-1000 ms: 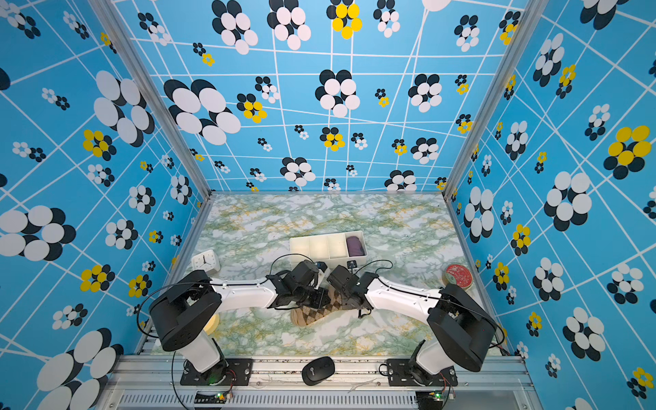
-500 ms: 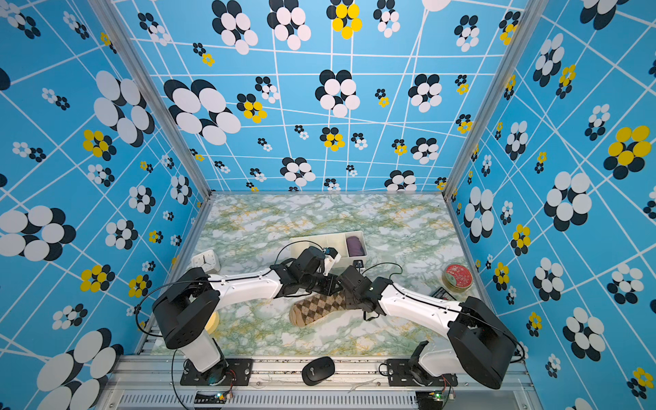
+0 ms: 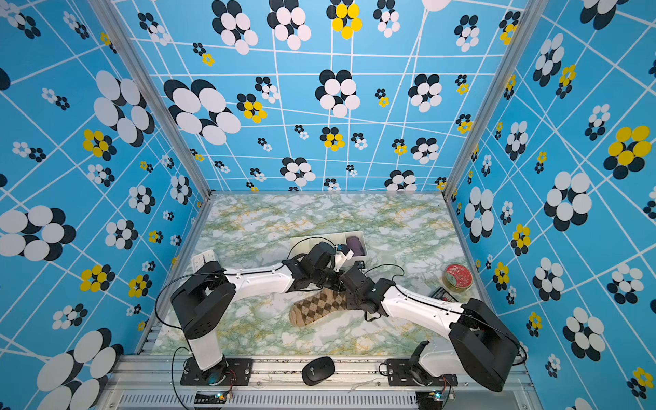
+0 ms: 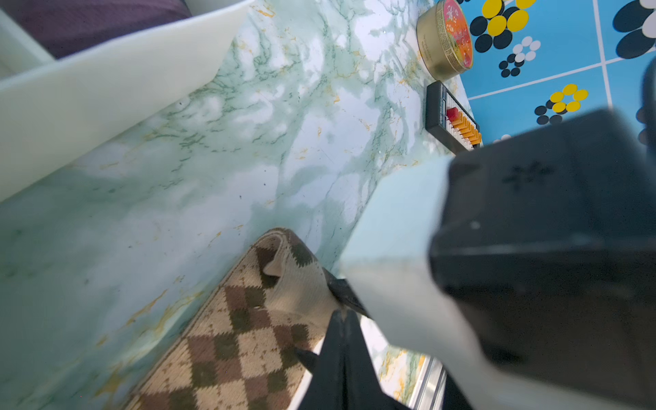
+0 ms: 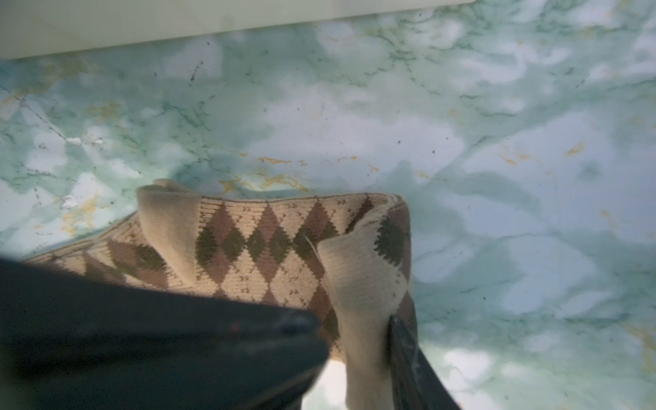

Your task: Roll the socks

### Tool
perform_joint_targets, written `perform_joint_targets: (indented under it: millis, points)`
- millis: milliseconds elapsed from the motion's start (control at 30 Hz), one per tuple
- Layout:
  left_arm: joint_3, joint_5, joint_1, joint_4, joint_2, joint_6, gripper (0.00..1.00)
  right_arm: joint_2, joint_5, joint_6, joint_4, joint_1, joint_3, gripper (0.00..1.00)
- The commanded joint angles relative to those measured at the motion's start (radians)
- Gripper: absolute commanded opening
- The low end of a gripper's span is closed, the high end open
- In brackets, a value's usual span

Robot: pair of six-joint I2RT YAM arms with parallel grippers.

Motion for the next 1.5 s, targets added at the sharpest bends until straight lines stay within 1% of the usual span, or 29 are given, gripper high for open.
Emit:
perform_joint_targets:
  millis: [0,100,267,433,567,700,1000,1233,1467]
  points:
    - [0.034,0.074,-0.015,-0.003,0.037,-0.007,0.05,0.018,-0.023,0.003,0.028,-0.004,-0.006,0.40]
    - [0.037,0.094,-0.020,-0.025,0.048,-0.002,0.05,0.022,-0.028,0.005,0.034,-0.003,-0.006,0.40]
    - [0.020,0.093,-0.027,-0.055,0.060,0.007,0.05,0.018,-0.026,0.008,0.041,-0.003,-0.008,0.40]
    - [-0.043,0.088,-0.027,0.029,0.057,-0.037,0.05,0.006,-0.030,0.016,0.058,-0.003,-0.028,0.40]
    - [-0.061,0.097,-0.032,0.090,0.062,-0.065,0.05,0.008,-0.031,0.019,0.061,-0.004,-0.027,0.40]
    - [-0.061,0.104,-0.040,0.114,0.075,-0.079,0.05,0.011,-0.033,0.024,0.064,-0.004,-0.024,0.40]
    - [-0.106,0.067,-0.034,0.107,0.060,-0.085,0.05,0.005,-0.045,0.036,0.092,-0.006,-0.045,0.46]
    - [-0.152,0.071,-0.036,0.209,0.066,-0.136,0.06,-0.020,-0.047,0.043,0.102,-0.015,-0.062,0.47]
    - [-0.148,0.095,-0.045,0.266,0.072,-0.150,0.06,-0.017,-0.054,0.045,0.108,-0.014,-0.061,0.47]
